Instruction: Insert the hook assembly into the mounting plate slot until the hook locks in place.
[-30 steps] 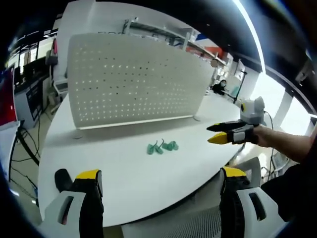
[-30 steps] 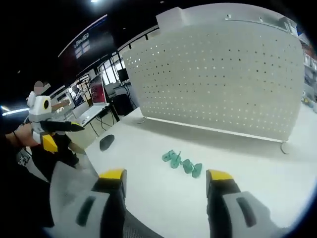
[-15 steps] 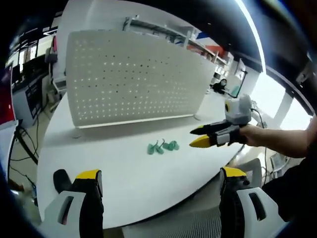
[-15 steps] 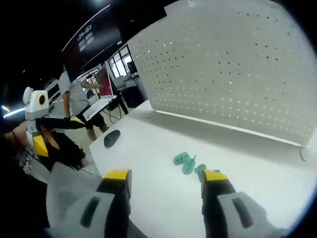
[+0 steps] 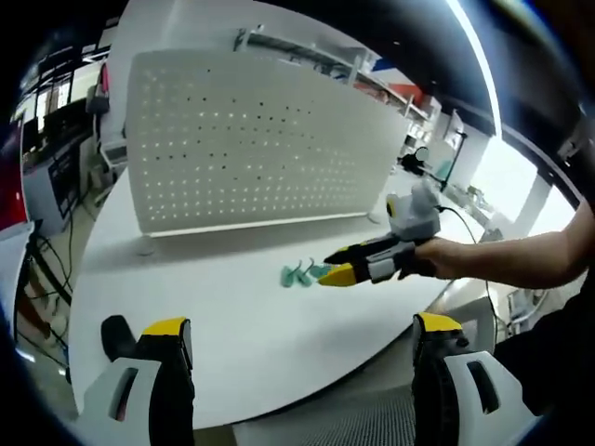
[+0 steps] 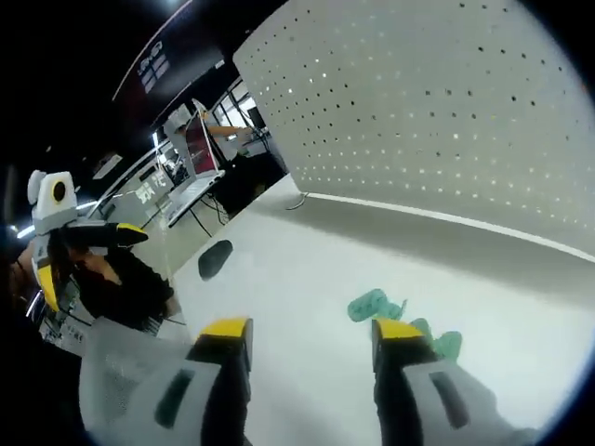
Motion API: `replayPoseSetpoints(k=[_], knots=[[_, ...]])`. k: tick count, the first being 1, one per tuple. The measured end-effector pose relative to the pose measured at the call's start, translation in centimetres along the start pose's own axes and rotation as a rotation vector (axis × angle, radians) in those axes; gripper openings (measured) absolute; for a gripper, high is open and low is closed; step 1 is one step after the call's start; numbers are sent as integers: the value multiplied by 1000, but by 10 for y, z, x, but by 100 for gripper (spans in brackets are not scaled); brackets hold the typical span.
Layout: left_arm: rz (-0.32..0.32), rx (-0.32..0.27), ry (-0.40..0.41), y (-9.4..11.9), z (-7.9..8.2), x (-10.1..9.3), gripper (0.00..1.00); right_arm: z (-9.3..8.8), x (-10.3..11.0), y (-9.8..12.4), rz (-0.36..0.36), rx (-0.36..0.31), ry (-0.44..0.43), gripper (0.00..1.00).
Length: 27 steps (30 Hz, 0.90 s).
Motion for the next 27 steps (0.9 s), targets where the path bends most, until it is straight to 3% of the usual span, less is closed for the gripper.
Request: replayPoseSetpoints(k=[13, 21, 24, 27], knots=[[12, 25, 32, 1, -16, 10, 100, -11, -19, -37, -53, 64, -87, 43], [25, 39, 62, -1, -23, 20, 100, -9, -32, -52, -99, 33, -169, 42], [25, 40, 67, -2, -22, 22, 100, -5, -35, -58, -103, 1, -260, 42], [28, 33, 73, -4, -19, 23, 100, -3, -41, -59, -127, 10, -256, 39]])
Point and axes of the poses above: the point that each gripper's makers call its tool centre point, and the gripper's own axes: y roughly backward along the fingers, x roughly to its left, z roughly out of its top, the point moved 4 cm from there along y, roughly backward along the fingers, and after that the axes turned 7 degrees about z, right-handed, at the moved point
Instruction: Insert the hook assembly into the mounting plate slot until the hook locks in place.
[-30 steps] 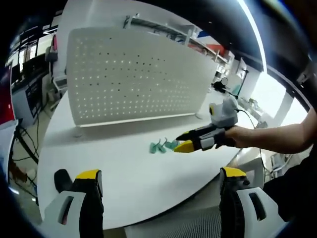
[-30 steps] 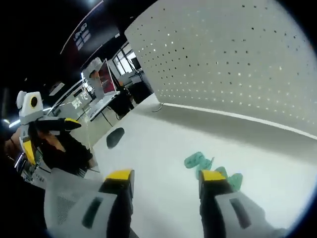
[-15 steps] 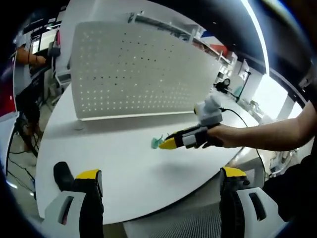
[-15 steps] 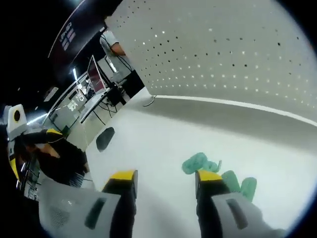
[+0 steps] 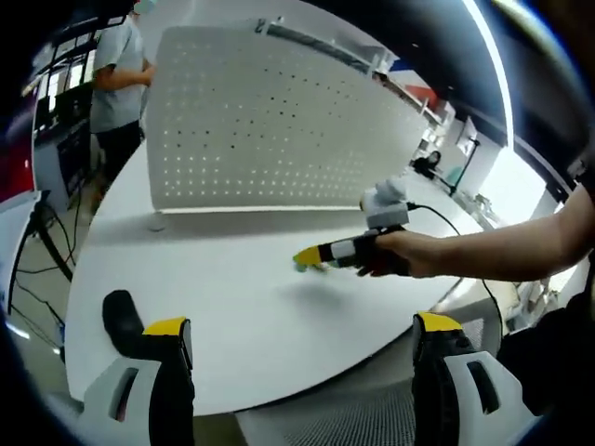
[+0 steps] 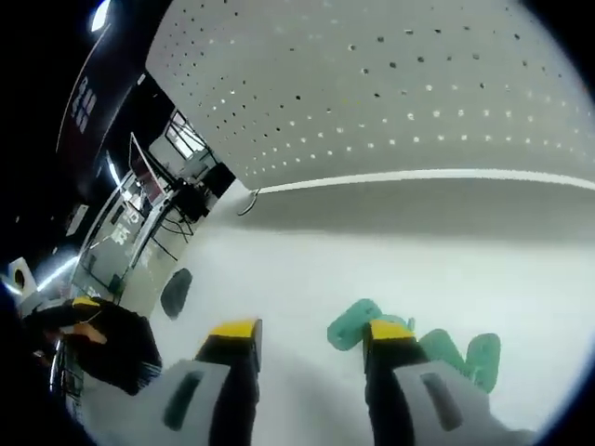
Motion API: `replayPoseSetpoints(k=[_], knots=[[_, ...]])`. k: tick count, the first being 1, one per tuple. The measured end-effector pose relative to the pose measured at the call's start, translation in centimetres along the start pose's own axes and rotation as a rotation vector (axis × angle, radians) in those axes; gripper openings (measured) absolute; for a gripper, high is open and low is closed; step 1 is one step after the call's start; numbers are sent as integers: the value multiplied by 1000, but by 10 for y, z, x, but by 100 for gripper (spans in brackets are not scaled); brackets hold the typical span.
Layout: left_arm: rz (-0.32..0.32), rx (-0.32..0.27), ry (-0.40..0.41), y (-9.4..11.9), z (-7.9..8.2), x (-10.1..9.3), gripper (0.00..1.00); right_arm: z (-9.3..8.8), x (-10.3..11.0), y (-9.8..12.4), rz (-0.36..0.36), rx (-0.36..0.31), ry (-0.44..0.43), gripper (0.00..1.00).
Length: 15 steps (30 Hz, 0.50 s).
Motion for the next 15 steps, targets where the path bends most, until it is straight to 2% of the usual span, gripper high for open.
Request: replayPoseSetpoints(k=[5, 8, 15], knots=[[3, -2, 4, -1, 1, 3, 100, 3, -7, -4, -51, 25, 10, 28], [5, 0, 11, -2, 0, 5, 100, 2, -15, -4, -99, 50, -22, 21], [2, 2, 16, -3, -2, 5, 99, 3, -22, -5, -150, 63, -36, 5]])
Point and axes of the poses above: the point that each gripper's makers call its tool centre point, and the gripper's own axes: y roughly backward along the fingers, x roughly to its left, z roughly out of its top, the point moved 4 cm from there along y, roughly backward along the fingers, and after that the axes turned 7 degrees about z, right-handed, at the moved point
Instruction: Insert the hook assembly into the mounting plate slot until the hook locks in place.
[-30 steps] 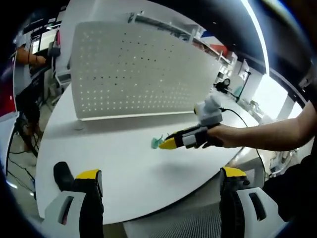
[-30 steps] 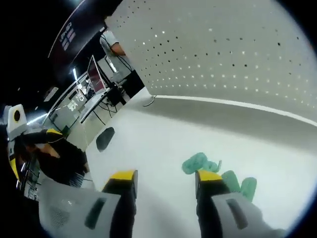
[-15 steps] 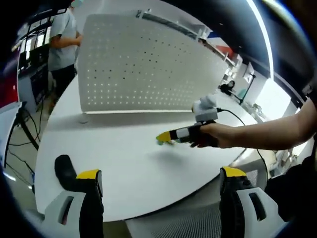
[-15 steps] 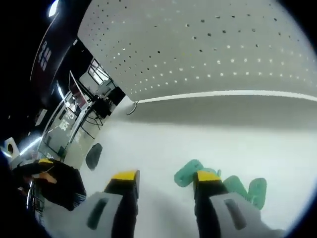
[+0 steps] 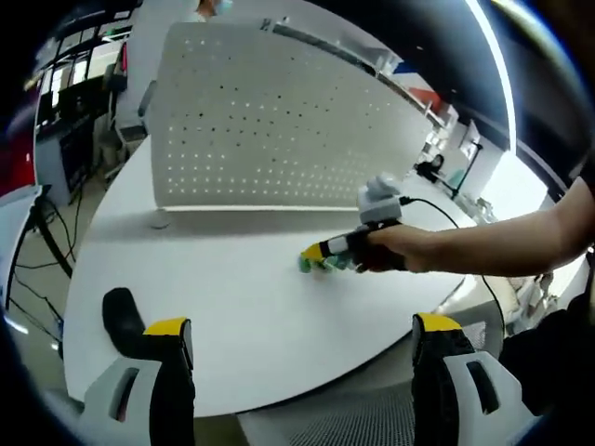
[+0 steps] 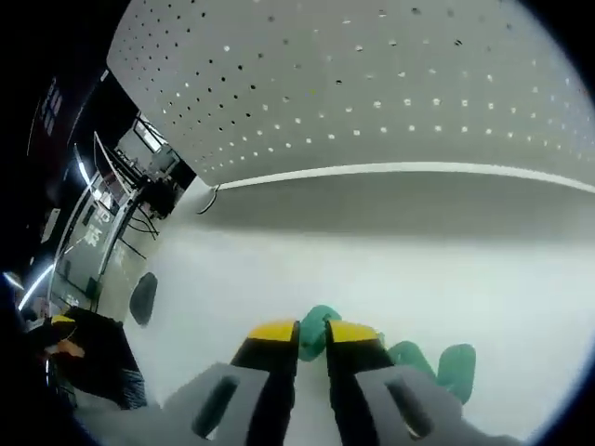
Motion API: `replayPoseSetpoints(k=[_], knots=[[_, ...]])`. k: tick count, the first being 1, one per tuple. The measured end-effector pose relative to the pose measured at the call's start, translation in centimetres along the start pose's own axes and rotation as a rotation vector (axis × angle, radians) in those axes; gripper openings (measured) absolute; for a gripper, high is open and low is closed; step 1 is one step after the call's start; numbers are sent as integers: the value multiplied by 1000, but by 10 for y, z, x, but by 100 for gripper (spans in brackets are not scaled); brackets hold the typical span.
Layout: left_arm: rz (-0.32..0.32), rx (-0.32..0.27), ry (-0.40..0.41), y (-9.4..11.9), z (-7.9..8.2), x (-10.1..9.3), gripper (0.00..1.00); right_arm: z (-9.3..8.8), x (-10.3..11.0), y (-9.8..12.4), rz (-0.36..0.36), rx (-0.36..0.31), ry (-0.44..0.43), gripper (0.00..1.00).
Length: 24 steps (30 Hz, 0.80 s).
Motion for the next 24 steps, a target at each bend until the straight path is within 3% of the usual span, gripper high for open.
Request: replayPoseSetpoints(k=[3, 13, 24], knots=[[-1, 0, 2, 0, 0, 1, 99, -1, 0, 0, -7, 9, -1, 1], [3, -10, 1, 2, 3, 3, 99, -1, 2, 3, -5, 7, -17, 0], [23, -30, -25, 4, 15, 10, 99, 14, 15, 20, 43, -55, 6, 0]])
Point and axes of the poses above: the point that each gripper's makers call its tool centre point, and the gripper's own axes: y roughly backward along the fingers, x roughly to its left, z roughly out of its top, the point moved 4 cm from there along y, roughly backward along the fingers, and after that the axes turned 7 degrees about z, right-handed, at the moved point
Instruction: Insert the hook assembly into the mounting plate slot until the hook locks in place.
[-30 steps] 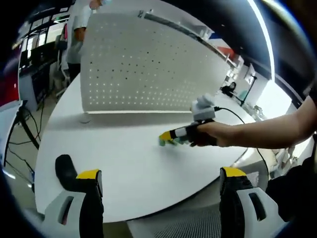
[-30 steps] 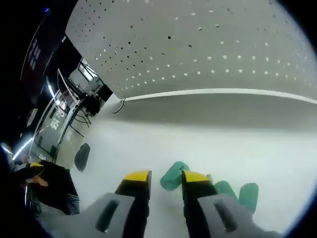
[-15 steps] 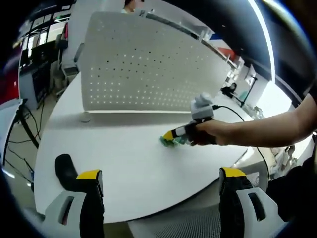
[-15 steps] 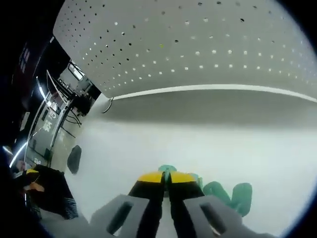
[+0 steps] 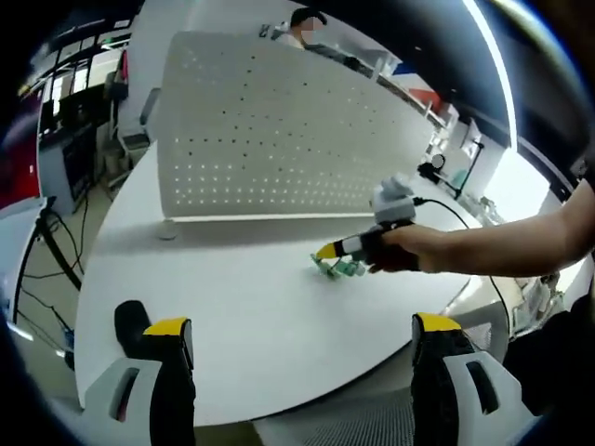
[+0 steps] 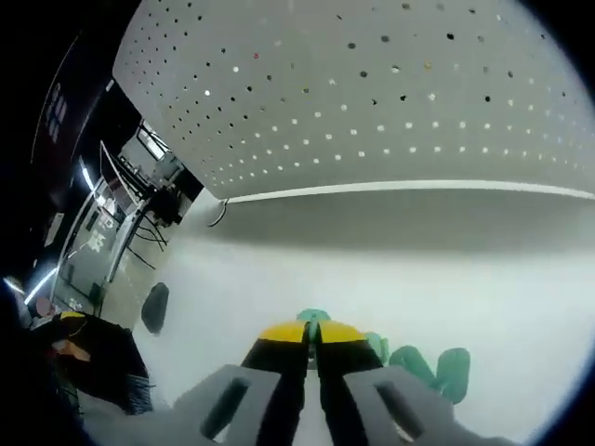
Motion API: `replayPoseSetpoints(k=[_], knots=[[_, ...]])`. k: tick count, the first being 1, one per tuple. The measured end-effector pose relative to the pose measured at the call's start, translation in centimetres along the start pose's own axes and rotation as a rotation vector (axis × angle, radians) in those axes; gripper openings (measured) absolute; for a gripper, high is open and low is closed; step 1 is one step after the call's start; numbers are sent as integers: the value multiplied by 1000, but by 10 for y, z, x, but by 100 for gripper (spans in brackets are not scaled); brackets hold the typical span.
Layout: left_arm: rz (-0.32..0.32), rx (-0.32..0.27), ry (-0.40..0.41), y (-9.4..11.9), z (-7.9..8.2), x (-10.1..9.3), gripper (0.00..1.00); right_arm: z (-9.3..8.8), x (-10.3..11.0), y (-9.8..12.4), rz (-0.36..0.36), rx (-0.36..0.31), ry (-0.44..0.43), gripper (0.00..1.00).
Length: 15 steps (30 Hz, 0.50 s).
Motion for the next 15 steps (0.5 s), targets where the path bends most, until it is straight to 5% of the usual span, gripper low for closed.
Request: replayPoseSetpoints(k=[15], knots=[[-53, -29, -45, -6, 14, -30, 99, 31, 15, 34, 24, -124, 41, 0]])
Point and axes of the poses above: the point that each gripper's makers call its tool centre point, and the gripper's own axes: y roughly backward along the fingers, x roughly to its left, z roughly out of its top, the point moved 4 cm from there along y, roughly backward along the fingers, and after that the axes turned 7 degrees about z, right-handed, at the moved point
